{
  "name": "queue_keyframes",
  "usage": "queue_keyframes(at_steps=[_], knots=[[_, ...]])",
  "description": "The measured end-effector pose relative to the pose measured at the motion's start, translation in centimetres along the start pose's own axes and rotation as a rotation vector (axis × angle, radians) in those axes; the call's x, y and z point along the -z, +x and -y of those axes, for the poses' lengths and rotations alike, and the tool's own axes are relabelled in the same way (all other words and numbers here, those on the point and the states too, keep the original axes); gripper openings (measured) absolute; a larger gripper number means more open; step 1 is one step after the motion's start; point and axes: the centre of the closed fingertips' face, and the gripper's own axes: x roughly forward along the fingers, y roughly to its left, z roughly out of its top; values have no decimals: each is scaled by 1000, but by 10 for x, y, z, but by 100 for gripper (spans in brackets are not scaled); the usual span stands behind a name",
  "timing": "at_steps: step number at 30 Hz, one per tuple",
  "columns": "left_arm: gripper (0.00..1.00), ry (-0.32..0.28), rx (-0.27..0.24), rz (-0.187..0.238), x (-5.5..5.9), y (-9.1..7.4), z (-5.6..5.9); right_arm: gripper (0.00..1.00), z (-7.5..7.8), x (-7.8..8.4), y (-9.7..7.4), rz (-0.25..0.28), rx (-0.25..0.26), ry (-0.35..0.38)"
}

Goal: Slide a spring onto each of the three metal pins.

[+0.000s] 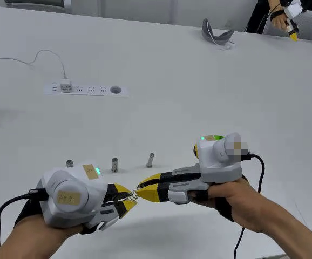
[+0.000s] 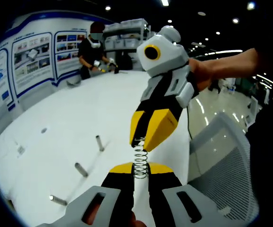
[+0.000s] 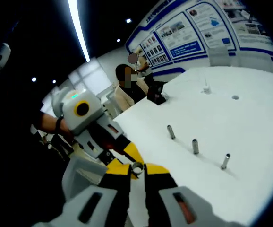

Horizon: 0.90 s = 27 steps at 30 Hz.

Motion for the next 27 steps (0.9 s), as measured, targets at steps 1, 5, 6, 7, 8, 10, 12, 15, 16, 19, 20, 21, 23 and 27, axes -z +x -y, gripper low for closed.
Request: queue_keyframes(at_steps=[1, 5, 6, 7, 8, 10, 12, 15, 16, 19, 20, 21, 23, 27], knots=[[10, 2, 2, 3, -1, 1, 0, 12, 1, -1, -1, -14, 2, -19], [10, 10, 14, 19, -9, 4, -2, 12, 1, -5, -3, -93, -1, -110], [9, 12, 17, 21, -10, 5, -2, 12, 1, -5, -4, -115, -5, -130], [9, 15, 22, 26, -12, 5, -3, 12, 2, -6, -5, -144, -8, -163], [9, 16, 25, 30, -14, 6, -3, 12, 2, -6, -6, -161, -12, -183], [9, 18, 36, 47, -19, 6, -3, 12, 1, -9, -9, -211, -27, -233], [9, 16, 40, 60, -23, 7, -3, 12, 1, -11, -11, -246, -31, -273], [9, 28, 52, 75, -30, 7, -3, 12, 0, -13, -15, -327, -52, -367], [9, 33, 57, 78, -32, 7, -2, 12, -1, -14, -15, -343, -61, -387], [9, 46, 76, 94, -39, 7, -1, 12, -2, -15, -19, -416, -84, -461], [9, 48, 81, 98, -40, 7, -1, 12, -3, -14, -19, -434, -88, -478], [9, 48, 84, 101, -41, 7, -1, 12, -2, -15, -20, -449, -89, -493], [9, 54, 87, 109, -45, 7, -2, 12, -2, -16, -19, -474, -85, -521], [9, 62, 96, 122, -50, 7, -2, 12, -2, -15, -21, -513, -94, -563]])
